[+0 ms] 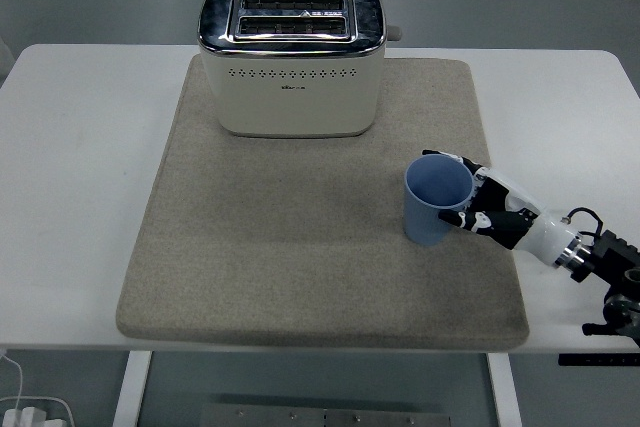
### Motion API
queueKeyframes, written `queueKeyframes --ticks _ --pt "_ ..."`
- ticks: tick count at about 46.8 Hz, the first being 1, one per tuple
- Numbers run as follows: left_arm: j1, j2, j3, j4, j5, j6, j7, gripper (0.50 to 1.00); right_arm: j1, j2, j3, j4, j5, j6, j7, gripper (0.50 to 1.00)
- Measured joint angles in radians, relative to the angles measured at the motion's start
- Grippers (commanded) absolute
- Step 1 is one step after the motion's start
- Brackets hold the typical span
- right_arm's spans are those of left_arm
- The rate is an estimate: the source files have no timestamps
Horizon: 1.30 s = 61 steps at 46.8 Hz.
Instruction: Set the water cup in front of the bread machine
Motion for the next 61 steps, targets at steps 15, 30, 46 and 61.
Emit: queueKeyframes --ticks 15,30,46,61 --pt "0.000 0.000 0.000 0.000 0.000 0.000 0.000 1.000 0.010 0.006 0.000 0.000 -0.029 0.000 0.042 0.723" --pt "0.000 0.000 0.000 0.000 0.000 0.000 0.000 1.000 0.096 0.026 -0.002 0.000 -0.034 0.000 0.042 0.723" --pt "0.000 0.000 0.000 0.000 0.000 0.000 0.000 1.000 0.200 0.144 -0.030 -0.005 -0.118 -0.007 0.027 0.725" --pt "0.000 0.000 0.000 0.000 0.000 0.000 0.000 1.000 0.242 0.269 -0.081 -0.047 -0.167 -0.130 -0.007 0.725"
